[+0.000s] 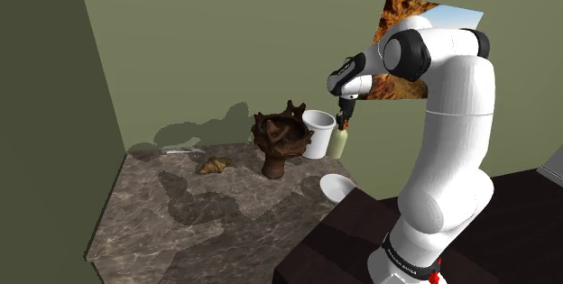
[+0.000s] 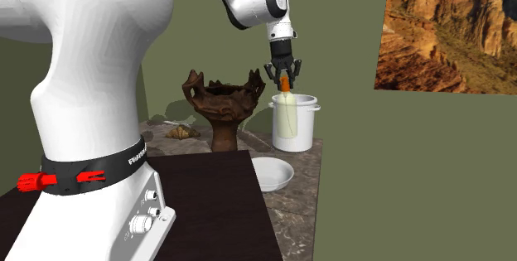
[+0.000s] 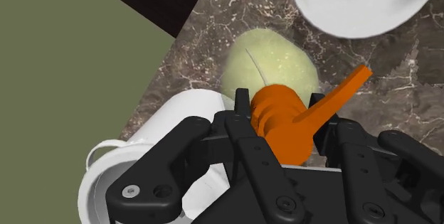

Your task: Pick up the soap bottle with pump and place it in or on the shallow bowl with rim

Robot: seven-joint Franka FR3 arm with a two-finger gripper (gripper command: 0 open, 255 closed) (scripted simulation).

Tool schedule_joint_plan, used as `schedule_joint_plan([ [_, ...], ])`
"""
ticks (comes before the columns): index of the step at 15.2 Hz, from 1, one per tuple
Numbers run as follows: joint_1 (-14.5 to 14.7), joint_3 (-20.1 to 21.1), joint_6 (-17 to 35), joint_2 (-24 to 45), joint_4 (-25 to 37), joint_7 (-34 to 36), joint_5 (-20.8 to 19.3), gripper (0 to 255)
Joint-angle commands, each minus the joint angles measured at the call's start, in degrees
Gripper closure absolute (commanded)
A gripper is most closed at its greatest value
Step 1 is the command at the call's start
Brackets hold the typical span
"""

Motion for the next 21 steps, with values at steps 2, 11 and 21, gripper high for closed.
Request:
schedule_joint_plan([
  [2,1.6,-1.2,-0.1,-6.2,-5.7,1.6,-2.8,255],
  [11,3.5,-1.8,-5.2,-29.5,-22.9,9.6,-15.0,255],
  [21,3.0,-2.0,-0.2,-30.1,-28.6,11.1,-16.5,255],
])
